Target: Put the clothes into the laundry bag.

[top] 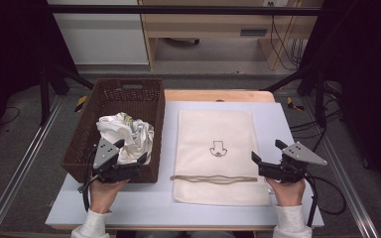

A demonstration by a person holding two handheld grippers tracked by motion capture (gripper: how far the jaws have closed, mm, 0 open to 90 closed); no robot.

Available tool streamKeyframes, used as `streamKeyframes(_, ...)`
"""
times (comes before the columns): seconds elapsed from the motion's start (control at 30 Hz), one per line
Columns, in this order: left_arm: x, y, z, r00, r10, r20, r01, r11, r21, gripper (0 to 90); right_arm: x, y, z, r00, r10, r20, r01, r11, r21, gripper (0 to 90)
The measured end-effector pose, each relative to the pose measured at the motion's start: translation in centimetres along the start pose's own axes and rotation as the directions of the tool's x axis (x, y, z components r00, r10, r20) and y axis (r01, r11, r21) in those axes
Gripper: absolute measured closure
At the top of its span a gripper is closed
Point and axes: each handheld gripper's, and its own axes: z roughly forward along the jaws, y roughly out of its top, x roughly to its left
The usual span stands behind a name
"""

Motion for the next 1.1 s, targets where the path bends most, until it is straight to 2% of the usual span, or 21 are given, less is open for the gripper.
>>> streamKeyframes(0.2, -1.3, 0.2, 0.1, 0.9995, 0.003, 0.030, -0.002, 1.0000, -0.009, 16.6, 0.1, 0.1, -0.1, 0.9999, 0.001, -0.012, -0.001, 1.000, -0.005, 9.2)
streamKeyframes(0.3, -2.4, 0.4, 0.2, 0.9986, 0.024, 0.048, -0.023, 0.9997, -0.010, 18.2, 0.3, 0.1, -0.1, 0.9996, 0.007, -0.027, -0.007, 1.000, -0.003, 10.3)
streamKeyframes(0.33, -3.1, 0.5, 0.3, 0.9972, 0.035, 0.066, -0.034, 0.9993, -0.017, 19.1, 0.5, 0.2, 0.0, 0.9995, 0.004, -0.031, -0.004, 1.000, -0.001, 10.5)
streamKeyframes(0.37, -3.1, 0.5, 0.3, 0.9972, 0.035, 0.066, -0.034, 0.9993, -0.017, 19.8, 0.6, 0.2, 0.0, 0.9995, 0.006, -0.032, -0.006, 1.000, 0.001, 10.5)
streamKeyframes(0.4, -3.9, 0.6, 0.3, 0.9955, 0.046, 0.083, -0.044, 0.9987, -0.024, 20.6, 0.7, 0.2, 0.1, 0.9994, 0.001, -0.036, -0.001, 1.000, 0.001, 10.7)
streamKeyframes(0.5, -4.7, 0.6, 0.4, 0.9935, 0.067, 0.092, -0.066, 0.9976, -0.021, 22.7, 1.2, 0.1, 0.4, 0.9987, -0.001, -0.052, 0.001, 1.000, 0.010, 11.2)
streamKeyframes(0.6, -5.8, 0.3, 0.9, 0.9868, 0.051, 0.154, -0.050, 0.9987, -0.012, 26.8, 2.1, 0.0, 0.9, 0.9976, -0.022, -0.066, 0.024, 0.999, 0.037, 11.7)
streamKeyframes(0.63, -5.8, 0.3, 0.9, 0.9868, 0.051, 0.154, -0.050, 0.9987, -0.012, 28.5, 2.4, -0.1, 1.1, 0.9970, -0.028, -0.073, 0.031, 0.999, 0.044, 12.0)
streamKeyframes(0.67, -6.6, 0.1, 1.3, 0.9828, 0.048, 0.179, -0.048, 0.9989, -0.004, 29.8, 2.6, -0.1, 1.3, 0.9965, -0.028, -0.079, 0.032, 0.998, 0.050, 12.2)
streamKeyframes(0.7, -6.6, 0.1, 1.3, 0.9828, 0.048, 0.179, -0.048, 0.9989, -0.004, 31.1, 2.6, -0.1, 1.3, 0.9965, -0.028, -0.079, 0.032, 0.998, 0.050, 12.2)
streamKeyframes(0.77, -7.3, -0.3, 1.8, 0.9775, 0.046, 0.206, -0.049, 0.9987, 0.010, 32.7, 3.1, -0.3, 1.7, 0.9948, -0.031, -0.097, 0.037, 0.997, 0.068, 12.6)
streamKeyframes(0.8, -7.9, -0.6, 2.2, 0.9751, 0.052, 0.216, -0.059, 0.9980, 0.024, 36.7, 3.5, -0.5, 2.1, 0.9938, -0.037, -0.105, 0.047, 0.995, 0.089, 13.0)
streamKeyframes(0.87, -8.8, -1.1, 2.8, 0.9714, 0.071, 0.226, -0.082, 0.9958, 0.041, 38.3, 3.6, -0.5, 2.2, 0.9938, -0.039, -0.104, 0.049, 0.994, 0.093, 13.4)
streamKeyframes(0.9, -9.1, -1.4, 3.0, 0.9692, 0.075, 0.235, -0.088, 0.9950, 0.048, 44.0, 3.9, -0.7, 2.4, 0.9925, -0.040, -0.115, 0.052, 0.993, 0.102, 14.1)
streamKeyframes(0.93, -9.9, -2.0, 3.8, 0.9647, 0.082, 0.250, -0.103, 0.9920, 0.072, 45.6, 4.2, -0.9, 2.6, 0.9921, -0.043, -0.118, 0.056, 0.993, 0.109, 14.5)
streamKeyframes(0.97, -9.9, -2.0, 3.8, 0.9647, 0.082, 0.250, -0.103, 0.9920, 0.072, 47.2, 4.2, -0.9, 2.6, 0.9921, -0.043, -0.118, 0.056, 0.993, 0.109, 14.5)
streamKeyframes(1.0, -10.6, -2.8, 4.5, 0.9615, 0.089, 0.260, -0.119, 0.9878, 0.101, 49.3, 4.5, -1.1, 2.9, 0.9905, -0.053, -0.127, 0.069, 0.990, 0.123, 15.0)
streamKeyframes(1.1, -11.2, -3.4, 5.2, 0.9591, 0.089, 0.269, -0.126, 0.9846, 0.121, 52.7, 4.8, -1.3, 3.2, 0.9882, -0.058, -0.142, 0.078, 0.987, 0.137, 17.0)
